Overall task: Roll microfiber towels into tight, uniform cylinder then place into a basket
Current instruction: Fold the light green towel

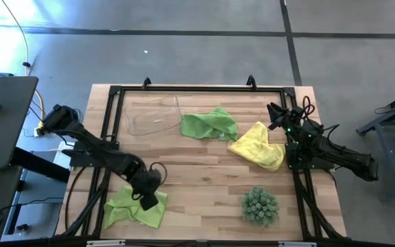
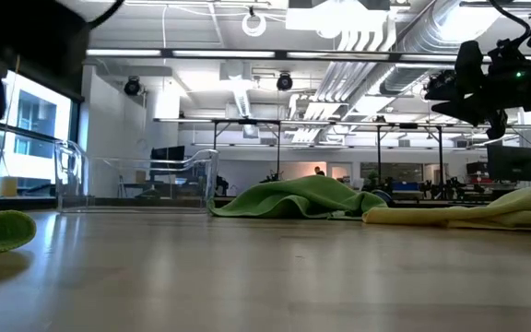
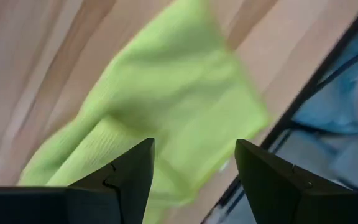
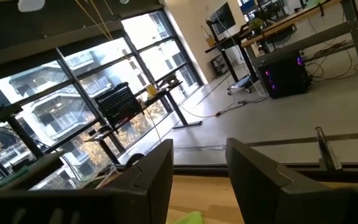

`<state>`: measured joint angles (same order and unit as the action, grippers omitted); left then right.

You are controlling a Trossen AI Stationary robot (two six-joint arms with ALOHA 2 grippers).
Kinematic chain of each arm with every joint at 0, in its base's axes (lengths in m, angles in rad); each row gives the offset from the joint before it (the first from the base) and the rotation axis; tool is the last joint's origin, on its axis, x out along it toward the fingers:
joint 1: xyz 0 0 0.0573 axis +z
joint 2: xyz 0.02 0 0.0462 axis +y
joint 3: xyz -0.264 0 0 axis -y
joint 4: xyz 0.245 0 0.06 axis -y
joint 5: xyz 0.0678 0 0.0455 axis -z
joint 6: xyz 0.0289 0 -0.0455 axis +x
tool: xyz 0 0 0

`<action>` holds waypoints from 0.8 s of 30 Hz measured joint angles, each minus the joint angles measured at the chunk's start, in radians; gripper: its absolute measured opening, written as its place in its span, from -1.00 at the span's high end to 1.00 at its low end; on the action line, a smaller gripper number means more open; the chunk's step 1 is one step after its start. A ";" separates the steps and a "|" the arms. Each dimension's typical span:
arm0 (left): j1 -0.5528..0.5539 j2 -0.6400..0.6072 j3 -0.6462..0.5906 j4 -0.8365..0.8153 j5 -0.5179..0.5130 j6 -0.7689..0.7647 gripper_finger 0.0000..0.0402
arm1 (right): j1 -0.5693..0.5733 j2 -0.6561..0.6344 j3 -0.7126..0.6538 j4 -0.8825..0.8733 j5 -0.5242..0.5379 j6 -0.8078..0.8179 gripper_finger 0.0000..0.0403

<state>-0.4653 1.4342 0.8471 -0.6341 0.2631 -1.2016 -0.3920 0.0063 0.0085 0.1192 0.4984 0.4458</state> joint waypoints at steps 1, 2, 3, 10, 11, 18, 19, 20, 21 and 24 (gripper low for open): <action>-0.020 0.000 0.000 -0.018 -0.001 -0.006 -0.05 | 0.000 0.000 0.000 0.005 0.000 0.000 0.30; -0.038 0.000 0.000 -0.037 -0.003 -0.018 -0.05 | 0.000 0.000 0.000 0.010 0.000 0.000 0.30; -0.055 0.000 0.000 -0.063 -0.004 -0.031 -0.05 | 0.000 0.000 0.000 0.015 0.000 0.000 0.30; -0.136 0.097 0.000 -0.118 -0.017 -0.043 -0.05 | 0.000 0.000 0.000 0.019 -0.001 0.000 0.30; -0.143 0.121 0.000 -0.120 -0.016 -0.033 -0.05 | 0.000 0.000 0.000 0.019 -0.001 0.000 0.30; -0.147 0.271 0.021 -0.132 -0.051 0.149 -0.05 | 0.000 0.000 0.000 0.014 -0.001 0.000 0.30; -0.144 0.285 0.033 -0.144 -0.068 0.193 -0.05 | 0.000 0.000 0.000 0.014 -0.001 0.000 0.30; -0.138 0.297 0.046 -0.152 -0.090 0.242 -0.05 | 0.000 0.000 0.000 0.014 -0.002 0.000 0.30; -0.129 0.309 0.063 -0.157 -0.121 0.287 -0.05 | 0.000 0.000 0.000 0.014 -0.001 0.001 0.30; -0.094 0.331 0.106 -0.139 -0.278 0.433 -0.05 | 0.000 0.000 0.000 0.013 -0.002 0.028 0.30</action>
<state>-0.5596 1.7650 0.9532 -0.7730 -0.0145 -0.7688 -0.3923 0.0067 0.0083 0.1319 0.4969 0.4735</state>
